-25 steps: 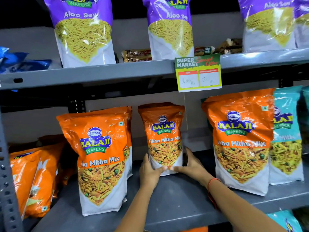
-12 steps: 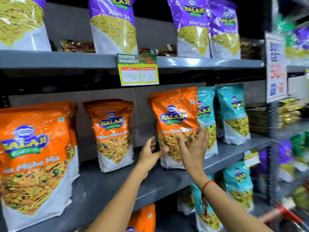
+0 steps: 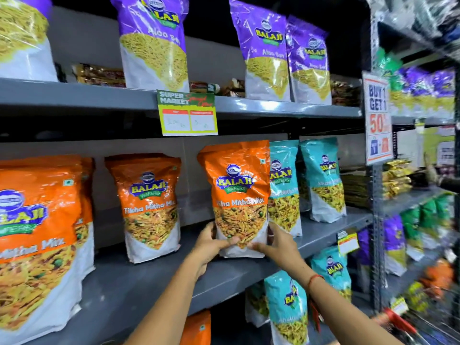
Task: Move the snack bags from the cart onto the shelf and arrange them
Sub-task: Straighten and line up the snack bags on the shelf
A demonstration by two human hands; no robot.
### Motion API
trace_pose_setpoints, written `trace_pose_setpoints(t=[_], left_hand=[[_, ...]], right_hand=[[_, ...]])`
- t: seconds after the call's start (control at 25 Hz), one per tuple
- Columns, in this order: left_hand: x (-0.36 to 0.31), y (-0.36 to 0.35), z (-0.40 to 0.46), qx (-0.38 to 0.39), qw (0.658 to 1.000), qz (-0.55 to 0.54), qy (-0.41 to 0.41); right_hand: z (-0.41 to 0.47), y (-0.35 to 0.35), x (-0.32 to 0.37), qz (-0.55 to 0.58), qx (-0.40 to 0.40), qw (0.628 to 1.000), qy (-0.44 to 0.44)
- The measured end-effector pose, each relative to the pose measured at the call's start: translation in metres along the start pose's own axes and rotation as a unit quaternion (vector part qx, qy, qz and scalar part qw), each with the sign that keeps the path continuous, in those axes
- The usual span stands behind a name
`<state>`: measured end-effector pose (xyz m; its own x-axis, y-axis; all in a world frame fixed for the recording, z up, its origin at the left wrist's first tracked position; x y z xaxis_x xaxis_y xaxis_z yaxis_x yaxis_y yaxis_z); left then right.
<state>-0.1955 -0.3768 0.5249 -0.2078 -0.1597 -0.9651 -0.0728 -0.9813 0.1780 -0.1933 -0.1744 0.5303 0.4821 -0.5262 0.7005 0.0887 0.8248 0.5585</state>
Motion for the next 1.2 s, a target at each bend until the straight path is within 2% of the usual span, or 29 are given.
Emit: trace_pose_setpoints(t=[0.12,0.28,0.4,0.52,0.72,1.12,1.2], left_hand=[[-0.009,0.026,-0.023,-0.038,0.999,0.014,-0.012],[-0.022,0.083,-0.075,-0.152,0.987,0.048,-0.027],[-0.021,0.12,-0.118,-0.237,0.967,0.087,-0.011],[-0.013,0.143,-0.149,-0.289,0.951,0.112,0.016],[-0.006,0.147,-0.161,-0.301,0.945,0.122,0.037],[-0.002,0.141,-0.167,-0.3,0.945,0.116,0.058],[-0.001,0.138,-0.17,-0.299,0.944,0.127,0.059]], right_hand=[[0.01,-0.018,0.022,0.026,0.02,0.999,0.029],[0.02,-0.065,0.058,0.087,0.063,0.992,0.068],[0.019,-0.107,0.085,0.126,0.122,0.98,0.095],[0.017,-0.137,0.102,0.15,0.165,0.968,0.116],[0.018,-0.159,0.104,0.167,0.225,0.952,0.121],[0.009,-0.159,0.107,0.19,0.251,0.944,0.102],[0.01,-0.151,0.102,0.216,0.232,0.944,0.088]])
Point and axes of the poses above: each hand's wrist, its own z-axis towards the middle knuckle, its own y-axis out of the back of the hand, x = y × z, the point moved 9 cm from there along z, towards the middle knuckle, and after that the axes turned 8 degrees about x, right-handed, at the moved point
